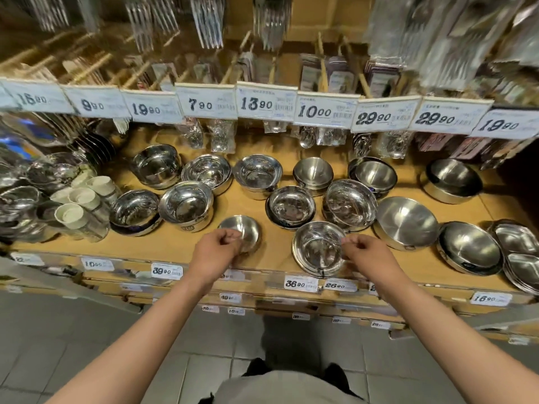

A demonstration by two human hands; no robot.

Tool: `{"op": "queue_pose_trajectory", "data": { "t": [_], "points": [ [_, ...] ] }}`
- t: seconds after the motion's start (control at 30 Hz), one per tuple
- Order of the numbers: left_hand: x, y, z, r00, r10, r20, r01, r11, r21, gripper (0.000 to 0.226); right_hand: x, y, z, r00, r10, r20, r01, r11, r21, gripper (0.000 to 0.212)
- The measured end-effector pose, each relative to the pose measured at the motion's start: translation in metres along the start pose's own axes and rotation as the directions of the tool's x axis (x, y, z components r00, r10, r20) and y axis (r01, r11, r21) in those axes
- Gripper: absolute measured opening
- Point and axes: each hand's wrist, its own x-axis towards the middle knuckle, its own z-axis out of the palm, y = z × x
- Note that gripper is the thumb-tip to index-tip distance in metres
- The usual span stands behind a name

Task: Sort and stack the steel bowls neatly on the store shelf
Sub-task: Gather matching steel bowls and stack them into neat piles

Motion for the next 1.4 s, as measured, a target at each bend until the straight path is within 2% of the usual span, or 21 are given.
{"op": "queue_pose_trajectory", "data": {
  "t": [0.1, 0.23, 0.37, 0.53, 0.67, 0.87, 0.97, 1.1, 1.23, 1.33, 1.4],
  "points": [
    [0.005, 0.0, -0.023, 1.0, 0.016, 0.004, -0.016, 1.0, -0.021, 0.012, 0.0, -0.011, 0.018, 1.0, -0.014, 0.022, 0.012, 0.994, 0.112, 0.017],
    [0.011, -0.005, -0.053, 0.998, -0.008, -0.054, 0.004, 0.997, -0.075, 0.019, -0.008, -0.011, 0.034, 1.0, -0.018, 0.004, 0.016, 0.975, 0.222, 0.021],
    [0.012, -0.014, -0.07, 0.993, -0.03, -0.111, 0.019, 0.995, -0.098, 0.017, -0.012, -0.007, 0.045, 1.0, 0.013, 0.006, -0.014, 0.979, 0.201, 0.022],
    [0.006, -0.025, -0.079, 0.986, -0.08, -0.149, 0.056, 0.985, -0.162, 0.017, -0.006, -0.018, 0.067, 0.994, -0.006, 0.108, -0.013, 0.984, 0.178, 0.033],
    [0.0, -0.034, -0.088, 0.972, -0.116, -0.202, 0.078, 0.979, -0.187, 0.016, 0.005, -0.035, 0.084, 0.984, -0.034, 0.172, 0.004, 0.986, 0.167, 0.022],
    [-0.006, -0.042, -0.113, 0.94, -0.164, -0.298, 0.104, 0.973, -0.206, 0.014, 0.026, -0.062, 0.1, 0.948, -0.071, 0.309, 0.046, 0.995, 0.09, 0.019],
    [-0.001, -0.048, -0.13, 0.931, -0.177, -0.319, 0.115, 0.972, -0.203, 0.014, 0.038, -0.076, 0.124, 0.932, -0.074, 0.355, 0.075, 0.997, 0.01, 0.031],
    [0.008, -0.061, -0.157, 0.92, -0.2, -0.338, 0.121, 0.963, -0.241, 0.015, 0.059, -0.096, 0.17, 0.935, -0.088, 0.344, 0.12, 0.99, -0.072, 0.012],
    [0.027, -0.076, -0.201, 0.918, -0.216, -0.332, 0.142, 0.962, -0.232, 0.015, 0.09, -0.129, 0.229, 0.948, -0.124, 0.293, 0.188, 0.962, -0.199, 0.021],
    [0.043, -0.087, -0.24, 0.91, -0.23, -0.344, 0.159, 0.962, -0.223, 0.014, 0.111, -0.148, 0.265, 0.967, -0.098, 0.235, 0.179, 0.918, -0.353, 0.043],
    [0.055, -0.091, -0.26, 0.91, -0.233, -0.342, 0.168, 0.963, -0.21, 0.014, 0.121, -0.153, 0.278, 0.977, -0.077, 0.2, 0.143, 0.928, -0.344, 0.03]
  ]
}}
